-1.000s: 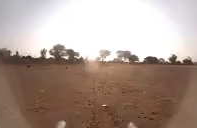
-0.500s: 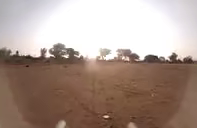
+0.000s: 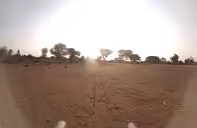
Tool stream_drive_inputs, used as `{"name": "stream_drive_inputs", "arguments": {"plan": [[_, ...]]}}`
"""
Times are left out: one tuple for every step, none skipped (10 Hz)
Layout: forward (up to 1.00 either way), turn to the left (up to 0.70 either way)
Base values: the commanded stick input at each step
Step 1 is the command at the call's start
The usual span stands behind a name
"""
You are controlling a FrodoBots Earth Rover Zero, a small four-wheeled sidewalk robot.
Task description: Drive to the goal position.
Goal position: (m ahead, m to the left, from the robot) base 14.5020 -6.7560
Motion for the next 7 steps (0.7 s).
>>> {"name": "stream_drive_inputs", "arguments": {"plan": [[0.7,0.0],[0.7,0.0],[0.7,0.0],[0.7,0.0],[0.7,0.0],[0.7,0.0],[0.7,0.0]]}}
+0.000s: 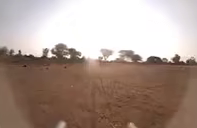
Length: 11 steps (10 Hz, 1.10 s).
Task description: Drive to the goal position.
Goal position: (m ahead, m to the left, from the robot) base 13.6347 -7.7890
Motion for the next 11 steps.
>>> {"name": "stream_drive_inputs", "arguments": {"plan": [[0.7,0.0],[0.7,0.0],[0.7,0.0],[0.7,0.0],[0.7,0.0],[0.7,0.0],[0.7,0.0],[0.7,0.0],[0.7,0.0],[0.7,0.0],[0.7,0.0]]}}
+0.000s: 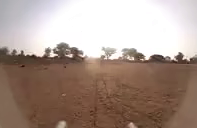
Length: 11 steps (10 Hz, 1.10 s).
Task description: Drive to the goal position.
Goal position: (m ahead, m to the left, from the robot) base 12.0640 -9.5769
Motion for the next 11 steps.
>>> {"name": "stream_drive_inputs", "arguments": {"plan": [[0.7,0.0],[0.7,0.0],[0.7,0.0],[0.7,0.0],[0.7,0.0],[0.7,-0.02],[0.7,-0.12],[0.7,-0.19],[0.7,0.0],[0.7,0.0],[0.7,0.0]]}}
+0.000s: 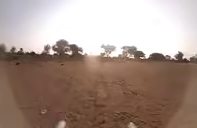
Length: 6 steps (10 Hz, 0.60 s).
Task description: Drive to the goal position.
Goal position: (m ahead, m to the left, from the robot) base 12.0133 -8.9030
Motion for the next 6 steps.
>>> {"name": "stream_drive_inputs", "arguments": {"plan": [[0.7,0.0],[0.7,0.0],[0.7,0.0],[0.7,0.0],[0.7,0.0],[0.7,0.0]]}}
